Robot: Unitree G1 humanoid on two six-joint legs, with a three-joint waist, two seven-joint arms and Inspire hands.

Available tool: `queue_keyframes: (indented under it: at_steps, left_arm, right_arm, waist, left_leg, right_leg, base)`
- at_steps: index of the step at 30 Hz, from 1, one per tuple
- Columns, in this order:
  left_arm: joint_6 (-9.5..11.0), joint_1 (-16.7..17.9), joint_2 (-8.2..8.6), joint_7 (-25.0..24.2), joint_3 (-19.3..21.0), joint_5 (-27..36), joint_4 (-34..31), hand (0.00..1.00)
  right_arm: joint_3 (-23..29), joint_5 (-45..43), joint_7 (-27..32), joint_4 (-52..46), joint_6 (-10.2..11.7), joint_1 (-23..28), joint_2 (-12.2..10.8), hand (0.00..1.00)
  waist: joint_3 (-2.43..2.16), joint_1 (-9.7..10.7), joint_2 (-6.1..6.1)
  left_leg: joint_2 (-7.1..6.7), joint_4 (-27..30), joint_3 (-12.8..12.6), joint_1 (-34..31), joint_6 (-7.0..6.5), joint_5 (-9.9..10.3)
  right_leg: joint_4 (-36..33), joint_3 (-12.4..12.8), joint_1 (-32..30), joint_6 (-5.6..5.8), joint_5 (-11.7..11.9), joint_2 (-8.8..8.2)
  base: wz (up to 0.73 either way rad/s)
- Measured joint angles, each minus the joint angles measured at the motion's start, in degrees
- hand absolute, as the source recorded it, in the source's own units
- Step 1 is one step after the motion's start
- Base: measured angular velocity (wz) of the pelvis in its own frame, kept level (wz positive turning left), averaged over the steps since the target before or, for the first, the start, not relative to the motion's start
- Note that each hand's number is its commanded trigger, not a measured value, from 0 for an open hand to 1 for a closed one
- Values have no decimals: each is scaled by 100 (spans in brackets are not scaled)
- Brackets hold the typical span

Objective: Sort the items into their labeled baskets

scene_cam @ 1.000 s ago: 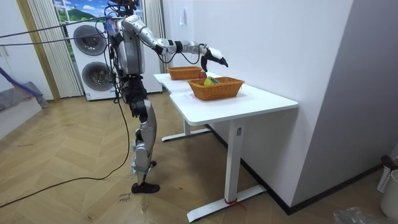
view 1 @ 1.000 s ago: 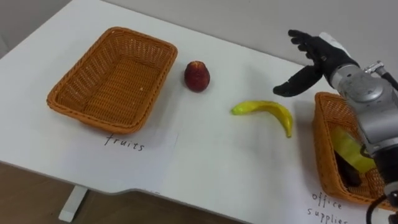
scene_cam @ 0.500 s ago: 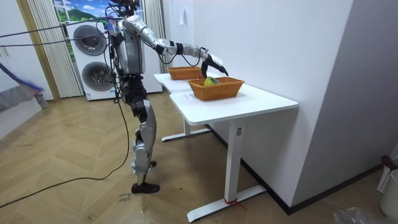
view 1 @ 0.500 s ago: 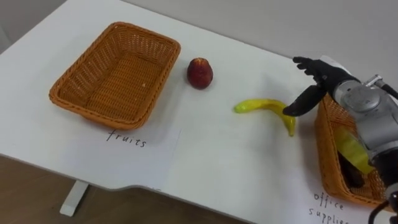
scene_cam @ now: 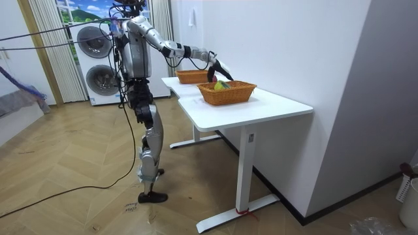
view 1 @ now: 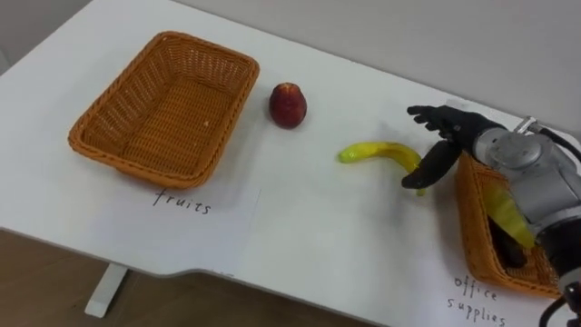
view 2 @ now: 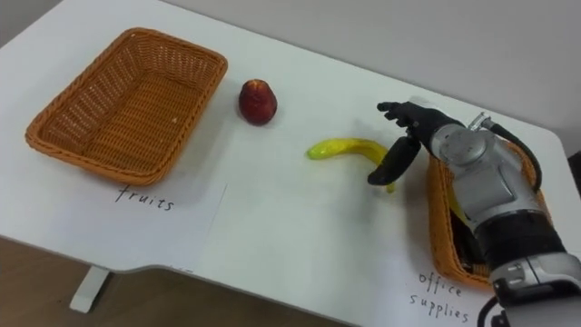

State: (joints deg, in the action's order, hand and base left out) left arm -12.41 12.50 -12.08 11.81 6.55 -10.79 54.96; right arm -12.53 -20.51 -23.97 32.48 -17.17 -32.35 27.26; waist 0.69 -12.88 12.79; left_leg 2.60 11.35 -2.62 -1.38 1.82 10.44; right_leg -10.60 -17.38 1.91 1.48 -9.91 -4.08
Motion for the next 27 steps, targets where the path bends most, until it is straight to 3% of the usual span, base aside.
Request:
queue_keyframes:
  at_steps: [8,13,15,18,22,27]
  left_arm:
    - [1,-101,4,136,0,1,11,0]
    - [54,-209,-49,170,-1,0,20,0]
    - [53,-199,-49,170,0,1,28,0]
    - [53,-195,-46,183,0,1,18,0]
    - [53,-191,-48,299,-10,1,10,0]
    - [50,-191,-54,396,-73,-2,2,0]
  right_arm:
    - [-33,-33,-14,-12,5,0,-1,0]
    - [-261,-33,136,50,22,-3,-1,0]
    - [-271,-32,141,51,21,-4,-1,0]
    - [-271,-32,241,54,20,-8,-1,0]
    - [-270,-28,355,156,23,-21,-1,0]
    - [-264,-34,473,339,25,-32,-1,0]
  waist:
    - [3,-118,19]
    - [45,-179,138]
    - [42,-184,165]
    - [49,-184,155]
    - [92,-182,98]
    - [86,-182,97]
  left_leg:
    - [-3,1,41,0,0,-1]
    - [-7,2,46,-2,0,-1]
    - [-14,2,42,-7,0,-1]
    - [-13,5,46,-8,0,-1]
    - [-12,1,67,-23,1,0]
    - [-14,11,123,-93,1,0]
  right_leg:
    - [10,-9,-4,0,0,1]
    - [34,-13,0,0,0,1]
    - [77,-15,15,7,5,0]
    - [84,-21,24,7,6,5]
    - [83,-42,23,5,8,8]
    - [95,-95,-6,5,8,12]
  base:
    - [2]
    - [0]
    - [0]
    - [0]
    - [1]
    - [6]
